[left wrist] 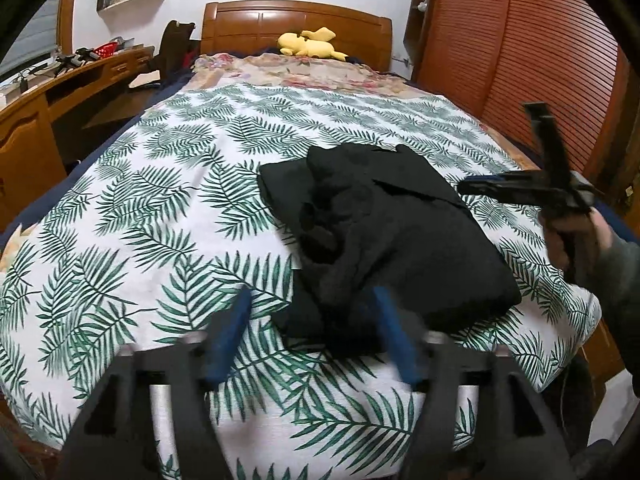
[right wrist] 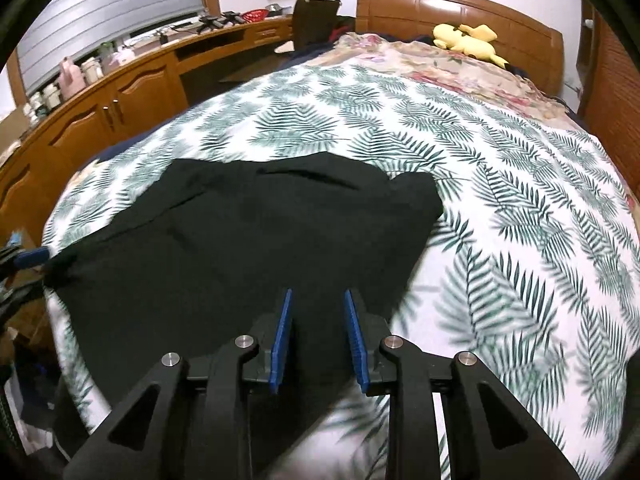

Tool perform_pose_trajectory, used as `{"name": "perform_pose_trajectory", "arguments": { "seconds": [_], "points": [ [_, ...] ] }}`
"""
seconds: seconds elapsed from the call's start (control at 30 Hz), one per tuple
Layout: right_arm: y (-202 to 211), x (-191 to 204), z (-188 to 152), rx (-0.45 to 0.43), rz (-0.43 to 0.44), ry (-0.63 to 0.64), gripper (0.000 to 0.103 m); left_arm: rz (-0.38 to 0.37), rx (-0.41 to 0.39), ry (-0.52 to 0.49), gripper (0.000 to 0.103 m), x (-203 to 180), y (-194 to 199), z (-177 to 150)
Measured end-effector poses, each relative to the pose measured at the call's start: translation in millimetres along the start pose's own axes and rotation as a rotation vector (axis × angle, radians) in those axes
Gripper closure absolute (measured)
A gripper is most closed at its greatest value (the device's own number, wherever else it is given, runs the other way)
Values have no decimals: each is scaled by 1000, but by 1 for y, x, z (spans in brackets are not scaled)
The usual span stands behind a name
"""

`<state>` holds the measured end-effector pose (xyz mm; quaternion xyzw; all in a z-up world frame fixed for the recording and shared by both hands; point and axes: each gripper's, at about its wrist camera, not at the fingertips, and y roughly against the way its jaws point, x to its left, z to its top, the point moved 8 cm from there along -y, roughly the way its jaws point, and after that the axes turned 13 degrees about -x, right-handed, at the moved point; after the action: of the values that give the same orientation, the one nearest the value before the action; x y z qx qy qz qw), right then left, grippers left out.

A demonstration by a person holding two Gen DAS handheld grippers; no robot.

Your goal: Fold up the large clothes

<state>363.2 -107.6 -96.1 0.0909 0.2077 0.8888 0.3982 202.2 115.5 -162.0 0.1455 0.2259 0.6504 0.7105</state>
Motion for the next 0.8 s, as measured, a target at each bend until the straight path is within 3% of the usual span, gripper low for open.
{"name": "perform_pose_trajectory", "arguments": {
  "seconds": [0.1, 0.17, 0.3, 0.47, 0.8],
  "points": [
    [-29, -15, 4, 29, -11, -21, 69, 13, 2, 0, 24, 5, 1, -1],
    [-41, -18, 8, 32, -6, -45, 50, 27, 4, -2, 24, 9, 1, -2],
    [-58, -28, 12, 43, -25, -89, 30, 33, 7, -4, 24, 13, 2, -1],
    [-83, -37, 10, 87, -10, -176, 23, 34, 11, -8, 24, 13, 2, -2],
    [-119, -45, 8, 145, 29, -261, 24, 35, 27, -11, 24, 8, 0, -8]
  ]
}}
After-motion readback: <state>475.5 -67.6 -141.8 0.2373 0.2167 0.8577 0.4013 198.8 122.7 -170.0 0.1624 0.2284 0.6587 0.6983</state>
